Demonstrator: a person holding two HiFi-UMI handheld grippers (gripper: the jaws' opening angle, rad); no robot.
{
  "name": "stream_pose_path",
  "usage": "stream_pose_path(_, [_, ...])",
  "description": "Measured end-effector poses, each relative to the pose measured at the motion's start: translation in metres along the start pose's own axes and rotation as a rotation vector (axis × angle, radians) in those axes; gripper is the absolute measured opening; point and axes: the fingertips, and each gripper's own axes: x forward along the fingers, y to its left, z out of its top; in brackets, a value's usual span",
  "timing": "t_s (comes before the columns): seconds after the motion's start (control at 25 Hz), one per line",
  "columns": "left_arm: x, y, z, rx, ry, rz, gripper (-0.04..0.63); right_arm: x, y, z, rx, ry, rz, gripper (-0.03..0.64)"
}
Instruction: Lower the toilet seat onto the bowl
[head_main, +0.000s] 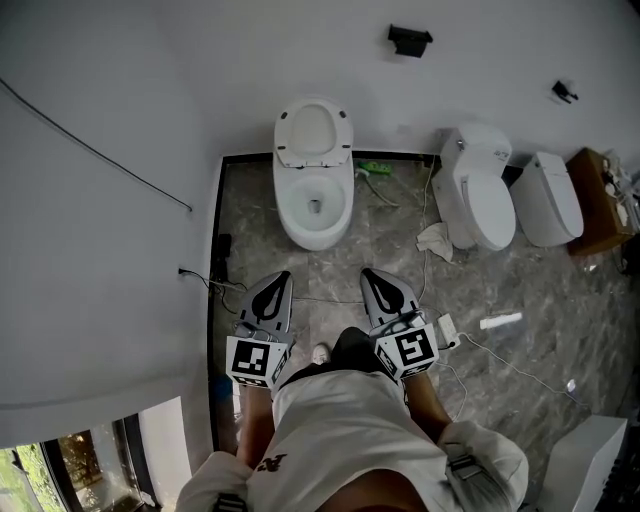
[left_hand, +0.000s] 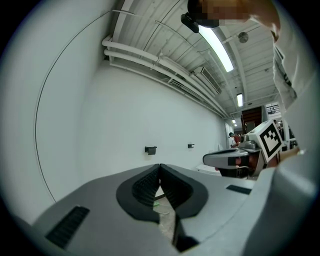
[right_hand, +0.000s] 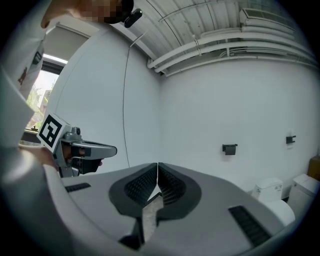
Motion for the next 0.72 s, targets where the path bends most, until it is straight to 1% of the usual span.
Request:
stream_pose_path(0.24, [0.021, 0.018, -0.001, -0.005, 0.008, -0.016, 0.023, 0.025, -0.009, 0.001, -0.008, 0.010, -0.011, 0.023])
stream_pose_path(0.52, [0.053, 0.039, -0.006, -0.012, 0.012, -0.015, 0.023, 0.057, -0.027, -0.003, -0.001, 0.019, -0.007, 0.023])
stream_pose_path(0.72, [0.083, 0.063, -0.013, -0.016, 0.024, 0.000, 0.023, 0.094, -0.045, -0.007, -0.009, 0.031, 0.007, 0.023])
